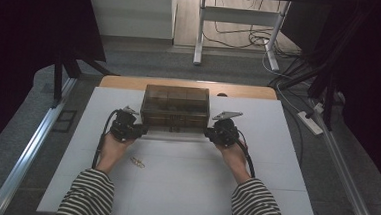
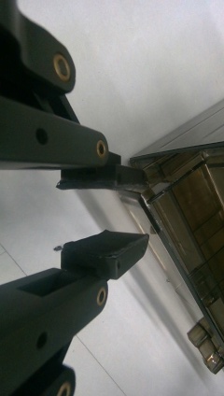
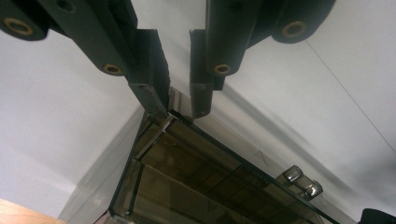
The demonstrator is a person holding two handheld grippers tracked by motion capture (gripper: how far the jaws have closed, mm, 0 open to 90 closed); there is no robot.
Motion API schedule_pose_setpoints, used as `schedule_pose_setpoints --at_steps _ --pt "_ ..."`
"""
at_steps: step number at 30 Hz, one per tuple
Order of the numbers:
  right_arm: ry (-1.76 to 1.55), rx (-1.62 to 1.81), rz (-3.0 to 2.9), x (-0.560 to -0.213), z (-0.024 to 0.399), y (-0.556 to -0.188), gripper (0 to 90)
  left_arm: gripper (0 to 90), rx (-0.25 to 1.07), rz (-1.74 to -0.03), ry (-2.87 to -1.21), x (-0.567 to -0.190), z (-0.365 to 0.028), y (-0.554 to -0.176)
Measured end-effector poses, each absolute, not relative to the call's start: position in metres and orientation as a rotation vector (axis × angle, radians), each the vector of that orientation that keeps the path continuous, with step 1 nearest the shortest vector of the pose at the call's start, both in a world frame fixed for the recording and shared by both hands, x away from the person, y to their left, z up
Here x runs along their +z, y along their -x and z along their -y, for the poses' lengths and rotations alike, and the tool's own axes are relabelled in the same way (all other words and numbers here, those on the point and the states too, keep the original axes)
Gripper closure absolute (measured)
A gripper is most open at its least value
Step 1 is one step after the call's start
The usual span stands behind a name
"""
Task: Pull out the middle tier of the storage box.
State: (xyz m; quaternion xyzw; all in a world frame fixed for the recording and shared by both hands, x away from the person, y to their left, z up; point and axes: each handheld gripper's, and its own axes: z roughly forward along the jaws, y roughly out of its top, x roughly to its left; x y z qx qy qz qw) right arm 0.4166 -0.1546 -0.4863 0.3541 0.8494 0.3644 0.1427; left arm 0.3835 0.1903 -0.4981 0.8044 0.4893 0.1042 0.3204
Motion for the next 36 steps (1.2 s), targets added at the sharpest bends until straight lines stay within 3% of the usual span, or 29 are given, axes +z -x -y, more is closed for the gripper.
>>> schedule_pose_setpoints --at_steps 36 --pt "-1.017 1.109 -2.477 -0.490 0.165 -0.390 77.0 72.3 0.230 -1.253 -2.111 -0.499 -0.193 -0.350"
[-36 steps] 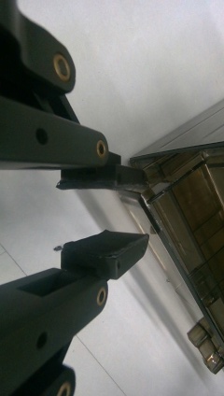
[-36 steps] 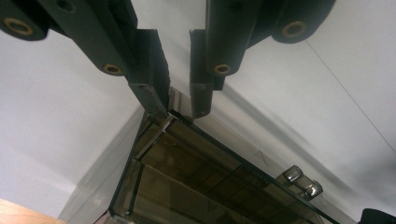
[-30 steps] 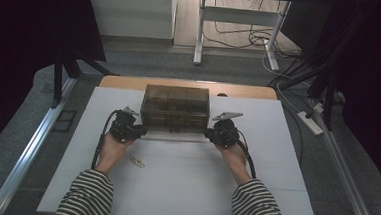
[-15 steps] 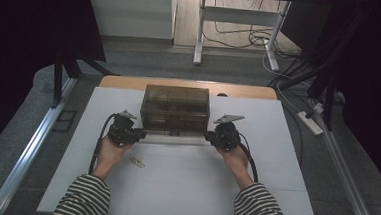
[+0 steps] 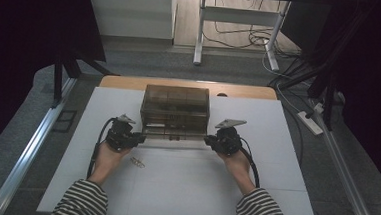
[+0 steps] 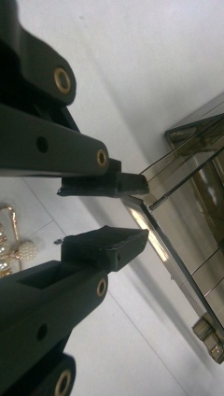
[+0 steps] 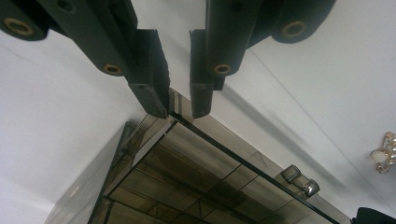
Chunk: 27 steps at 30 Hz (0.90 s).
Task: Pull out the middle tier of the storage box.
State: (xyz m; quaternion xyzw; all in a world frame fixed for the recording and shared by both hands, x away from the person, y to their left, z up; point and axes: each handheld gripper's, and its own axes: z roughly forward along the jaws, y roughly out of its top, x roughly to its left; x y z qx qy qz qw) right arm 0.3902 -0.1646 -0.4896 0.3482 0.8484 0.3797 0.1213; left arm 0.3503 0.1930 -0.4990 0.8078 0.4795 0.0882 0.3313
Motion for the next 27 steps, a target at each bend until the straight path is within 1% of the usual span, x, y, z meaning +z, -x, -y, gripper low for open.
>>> schedule_pose_setpoints --at_steps 20,27 --pt "-0.999 1.118 -2.506 -0.495 0.168 -0.377 77.0 72.7 0.214 -1.258 -2.110 -0.505 -0.194 -0.339" --pt "-0.998 1.120 -2.507 -0.497 0.168 -0.377 76.9 72.8 0.228 -1.261 -2.101 -0.507 -0.193 -0.337"
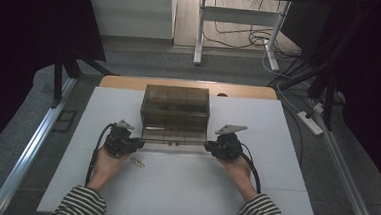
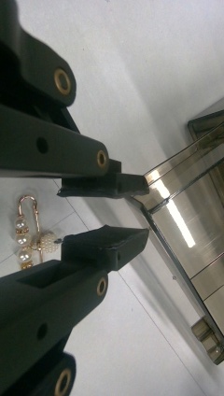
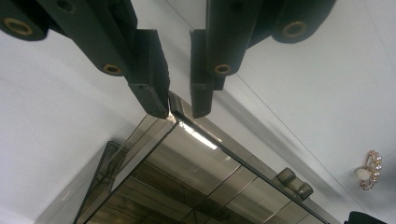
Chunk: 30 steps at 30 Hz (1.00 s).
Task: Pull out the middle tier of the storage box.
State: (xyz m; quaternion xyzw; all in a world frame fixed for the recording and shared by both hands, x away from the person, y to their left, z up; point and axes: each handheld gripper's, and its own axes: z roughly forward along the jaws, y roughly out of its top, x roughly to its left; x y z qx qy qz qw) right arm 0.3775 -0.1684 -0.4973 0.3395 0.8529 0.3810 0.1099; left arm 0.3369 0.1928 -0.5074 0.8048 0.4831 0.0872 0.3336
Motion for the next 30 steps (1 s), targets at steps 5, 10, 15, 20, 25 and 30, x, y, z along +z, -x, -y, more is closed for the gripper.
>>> schedule_pose_setpoints --at_steps 5,10,15,20,25,30 --pt "-1.006 1.146 -2.509 -0.498 0.169 -0.378 73.7 70.1 0.218 -1.250 -2.077 -0.506 -0.195 -0.336" --pt "-1.013 1.163 -2.486 -0.496 0.171 -0.377 67.2 58.5 0.253 -1.250 -2.040 -0.502 -0.198 -0.332" --pt "-1.021 1.161 -2.472 -0.494 0.175 -0.375 61.2 47.2 0.277 -1.253 -2.010 -0.500 -0.198 -0.329" --pt "-1.031 1.166 -2.447 -0.491 0.180 -0.372 56.1 41.7 0.293 -1.253 -1.990 -0.498 -0.199 -0.326" --pt "-1.032 1.169 -2.425 -0.489 0.184 -0.370 52.1 38.5 0.302 -1.252 -1.980 -0.497 -0.200 -0.323" --pt "-1.033 1.180 -2.409 -0.487 0.189 -0.366 50.1 36.9 0.318 -1.256 -1.963 -0.495 -0.202 -0.319"
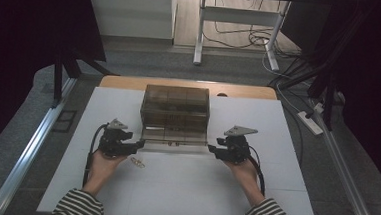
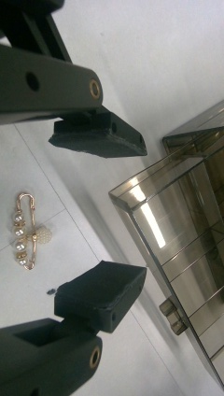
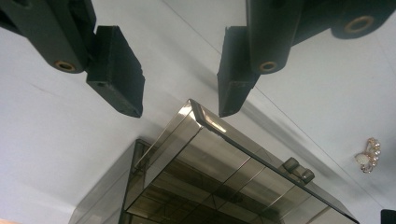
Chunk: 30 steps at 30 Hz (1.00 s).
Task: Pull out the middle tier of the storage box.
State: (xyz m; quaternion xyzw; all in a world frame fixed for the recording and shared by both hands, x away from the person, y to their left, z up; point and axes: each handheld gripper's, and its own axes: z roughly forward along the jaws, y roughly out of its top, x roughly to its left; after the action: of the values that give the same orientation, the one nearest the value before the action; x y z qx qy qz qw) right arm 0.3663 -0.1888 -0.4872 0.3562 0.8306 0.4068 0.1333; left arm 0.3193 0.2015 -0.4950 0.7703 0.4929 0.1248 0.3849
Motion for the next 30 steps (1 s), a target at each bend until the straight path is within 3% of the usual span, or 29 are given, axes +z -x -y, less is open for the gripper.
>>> schedule_pose_setpoints --at_steps 14,18,30 --pt "-1.064 1.186 -2.381 -0.486 0.203 -0.359 46.4 35.4 0.338 -1.221 -1.938 -0.491 -0.206 -0.309" --pt "-1.076 1.179 -2.341 -0.485 0.207 -0.356 41.2 35.1 0.336 -1.212 -1.928 -0.491 -0.206 -0.306" --pt "-1.076 1.213 -2.327 -0.487 0.224 -0.344 40.5 34.8 0.347 -1.203 -1.921 -0.495 -0.210 -0.297"
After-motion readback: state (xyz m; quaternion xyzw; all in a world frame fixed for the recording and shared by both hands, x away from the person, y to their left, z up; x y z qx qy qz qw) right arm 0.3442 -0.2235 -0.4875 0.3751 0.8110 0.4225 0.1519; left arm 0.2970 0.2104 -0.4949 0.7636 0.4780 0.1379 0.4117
